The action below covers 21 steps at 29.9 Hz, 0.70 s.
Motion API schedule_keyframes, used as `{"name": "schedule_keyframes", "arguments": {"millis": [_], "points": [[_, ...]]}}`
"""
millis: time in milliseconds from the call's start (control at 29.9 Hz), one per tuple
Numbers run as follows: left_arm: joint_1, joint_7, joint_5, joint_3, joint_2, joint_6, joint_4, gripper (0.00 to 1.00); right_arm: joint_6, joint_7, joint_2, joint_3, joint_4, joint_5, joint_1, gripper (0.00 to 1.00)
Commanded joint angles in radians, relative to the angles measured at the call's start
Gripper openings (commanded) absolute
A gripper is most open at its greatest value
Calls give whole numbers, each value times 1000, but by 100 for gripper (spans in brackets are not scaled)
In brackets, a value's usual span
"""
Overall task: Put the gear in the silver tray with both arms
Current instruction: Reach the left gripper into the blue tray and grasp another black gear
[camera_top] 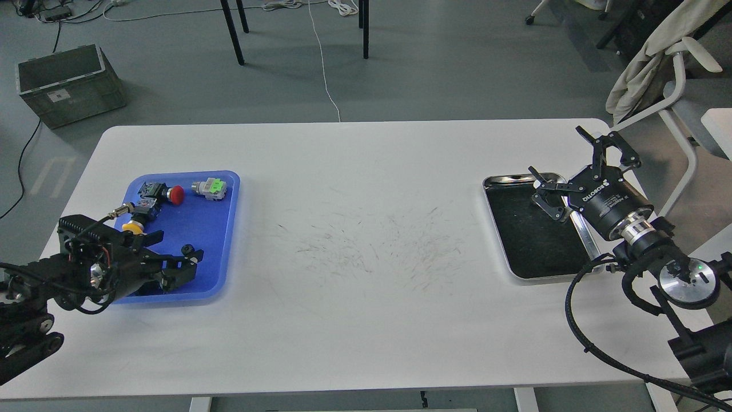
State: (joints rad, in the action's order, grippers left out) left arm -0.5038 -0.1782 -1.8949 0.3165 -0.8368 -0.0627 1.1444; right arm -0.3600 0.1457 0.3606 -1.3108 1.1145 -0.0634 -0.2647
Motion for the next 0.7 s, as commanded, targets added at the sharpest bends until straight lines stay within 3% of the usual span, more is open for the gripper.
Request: {"name": "schedule_keyframes", "arguments": {"millis": [0,367,534,668], "points": [[-4,-3,0,0,24,0,-37,85,4,-2,1,-4,-2,-1,-1,97],[-2,-20,-15,-2,50,0,-80,67,4,-17,14,-4,1,1,4,97],[-2,-23,-18,-2,51,0,-95,51,4,-18,12,-5,1,-1,4,97],[-4,-24,-23,-2,61,1,-109,50,4,-18,12,-4,1,-1,5,97]]}}
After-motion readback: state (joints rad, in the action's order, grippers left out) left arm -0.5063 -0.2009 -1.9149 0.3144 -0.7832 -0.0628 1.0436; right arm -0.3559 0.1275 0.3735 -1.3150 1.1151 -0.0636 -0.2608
